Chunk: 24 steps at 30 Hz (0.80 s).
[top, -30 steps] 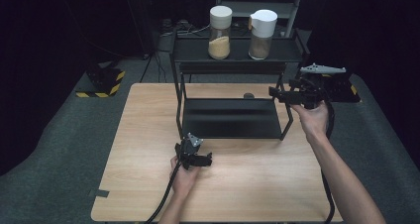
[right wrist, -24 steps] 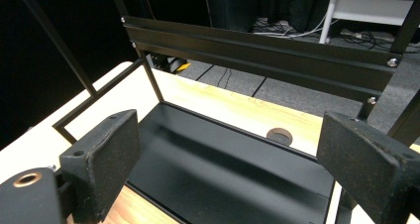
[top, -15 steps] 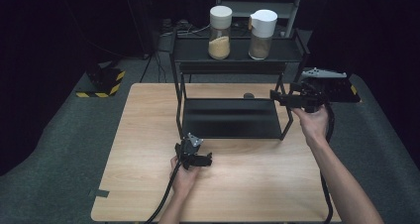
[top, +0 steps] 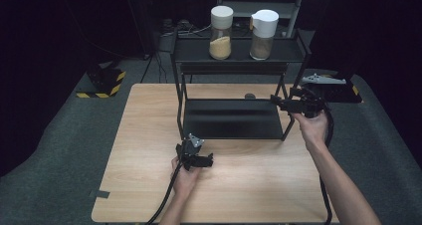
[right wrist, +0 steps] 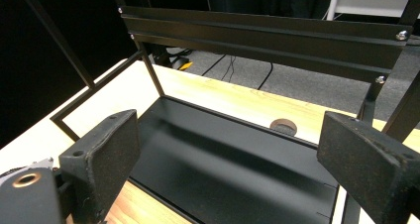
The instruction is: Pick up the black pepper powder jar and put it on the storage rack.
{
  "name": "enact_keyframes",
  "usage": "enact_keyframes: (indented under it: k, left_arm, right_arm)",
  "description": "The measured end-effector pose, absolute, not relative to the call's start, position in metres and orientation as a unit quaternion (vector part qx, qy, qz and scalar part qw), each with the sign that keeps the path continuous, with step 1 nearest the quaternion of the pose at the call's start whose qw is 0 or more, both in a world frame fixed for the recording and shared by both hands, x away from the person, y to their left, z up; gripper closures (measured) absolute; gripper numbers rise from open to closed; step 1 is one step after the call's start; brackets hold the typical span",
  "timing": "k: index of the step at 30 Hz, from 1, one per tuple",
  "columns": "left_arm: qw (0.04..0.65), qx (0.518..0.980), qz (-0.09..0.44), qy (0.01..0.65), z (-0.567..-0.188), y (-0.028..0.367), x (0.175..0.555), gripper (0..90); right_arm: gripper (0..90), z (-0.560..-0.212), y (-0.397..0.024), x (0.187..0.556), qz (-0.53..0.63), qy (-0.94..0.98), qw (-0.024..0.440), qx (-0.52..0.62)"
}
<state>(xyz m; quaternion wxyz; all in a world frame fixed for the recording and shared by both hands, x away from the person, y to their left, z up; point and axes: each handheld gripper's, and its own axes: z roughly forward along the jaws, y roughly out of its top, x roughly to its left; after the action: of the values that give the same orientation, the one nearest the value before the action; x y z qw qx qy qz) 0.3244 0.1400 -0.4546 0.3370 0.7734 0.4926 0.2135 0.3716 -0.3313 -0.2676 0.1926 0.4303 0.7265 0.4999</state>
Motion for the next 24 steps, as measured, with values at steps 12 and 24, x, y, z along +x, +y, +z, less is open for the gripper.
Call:
enact_keyframes:
  k: [12,24]
  left_arm:
    - [0.337,0.773,0.214,0.493,-0.455,0.14,0.324,6.1]
    - [0.337,0.773,0.213,0.493,-0.455,0.14,0.324,6.1]
  right_arm:
    - [9.1,-0.28,-0.327,0.37,0.499,0.728,0.19,0.431]
    - [9.1,-0.29,-0.329,0.367,0.498,0.726,0.191,0.435]
